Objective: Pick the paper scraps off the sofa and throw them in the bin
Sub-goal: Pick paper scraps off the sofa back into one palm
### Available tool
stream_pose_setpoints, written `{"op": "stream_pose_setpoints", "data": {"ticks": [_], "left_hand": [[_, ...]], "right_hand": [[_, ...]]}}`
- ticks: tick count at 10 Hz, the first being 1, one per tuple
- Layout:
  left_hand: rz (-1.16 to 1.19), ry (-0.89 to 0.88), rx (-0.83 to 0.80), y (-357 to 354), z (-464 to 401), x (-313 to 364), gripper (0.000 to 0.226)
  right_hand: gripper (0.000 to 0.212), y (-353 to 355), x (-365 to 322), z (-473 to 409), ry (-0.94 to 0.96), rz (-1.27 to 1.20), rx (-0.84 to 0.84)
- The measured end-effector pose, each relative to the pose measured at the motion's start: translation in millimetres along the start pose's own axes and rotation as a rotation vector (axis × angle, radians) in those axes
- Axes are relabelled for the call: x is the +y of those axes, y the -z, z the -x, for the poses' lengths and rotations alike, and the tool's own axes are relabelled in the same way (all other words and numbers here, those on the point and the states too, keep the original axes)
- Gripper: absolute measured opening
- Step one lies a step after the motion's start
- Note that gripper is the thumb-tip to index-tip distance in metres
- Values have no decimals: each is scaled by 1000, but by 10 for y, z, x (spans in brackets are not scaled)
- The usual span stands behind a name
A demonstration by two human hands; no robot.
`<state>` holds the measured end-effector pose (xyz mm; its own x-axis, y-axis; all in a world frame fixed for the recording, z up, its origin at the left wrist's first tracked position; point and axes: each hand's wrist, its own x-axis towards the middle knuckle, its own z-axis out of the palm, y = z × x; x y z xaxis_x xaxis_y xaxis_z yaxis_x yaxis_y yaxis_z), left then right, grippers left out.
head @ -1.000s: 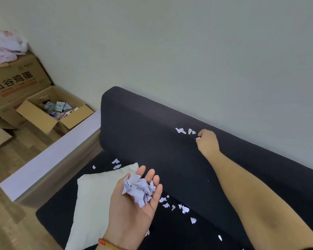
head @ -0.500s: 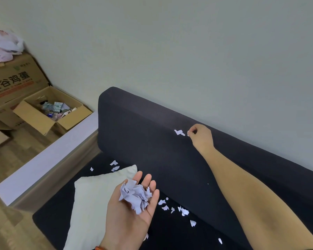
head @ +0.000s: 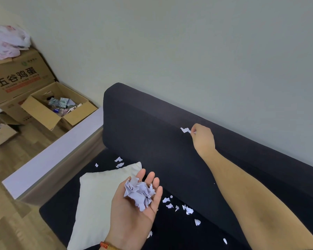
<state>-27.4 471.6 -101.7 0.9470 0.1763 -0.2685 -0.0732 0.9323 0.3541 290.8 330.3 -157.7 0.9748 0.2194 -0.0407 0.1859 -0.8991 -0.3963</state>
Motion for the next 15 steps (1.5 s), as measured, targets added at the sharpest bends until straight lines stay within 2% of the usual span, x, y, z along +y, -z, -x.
{"op": "stream_pose_setpoints", "data": {"ticks": [1, 2, 3, 4, 5, 6, 7, 8, 9, 10, 11, 12, 15], "left_hand": [[-20, 31, 91, 28, -55, -30, 67], [534, 120, -206, 12, -93, -147, 78], [282, 190, 91, -23, -104, -222, 59], [143, 98, 109, -83, -102, -135, 39], [169, 84, 214, -51, -59, -249, 29], [157, 34, 329, -143, -18, -280, 46], [209, 93, 413, -233, 4, -323, 51], [235, 84, 432, -406, 12, -404, 48], [200, 82, 426, -608, 52, -467, 44], [156, 53, 461, -711, 120, -557, 50], [132, 46, 424, -776, 282, -653, 45], [113, 27, 437, -785, 459, -693, 33], [85, 27, 440, -858, 832, -676, 38]], "right_hand": [[16, -14, 27, 15, -4, -40, 14], [20, -29, 72, 51, -20, -148, 51], [24, -34, 125, 82, -57, -279, 61], [26, 22, 143, 104, -150, -468, 85], [21, 96, 166, 162, -323, -722, 131], [19, 259, 140, 336, -441, -1004, 109], [16, 573, 1, 692, -418, -1219, 65], [13, 896, -213, 1257, -287, -1329, -29], [17, 1092, -452, 1883, -125, -1315, -135], [18, 1160, -609, 2349, -1, -1185, -206], [19, 1189, -656, 2618, 28, -1135, -234], [20, 1238, -672, 2763, 84, -1030, -208], [39, 1381, -720, 3208, 296, -634, -91]]}}
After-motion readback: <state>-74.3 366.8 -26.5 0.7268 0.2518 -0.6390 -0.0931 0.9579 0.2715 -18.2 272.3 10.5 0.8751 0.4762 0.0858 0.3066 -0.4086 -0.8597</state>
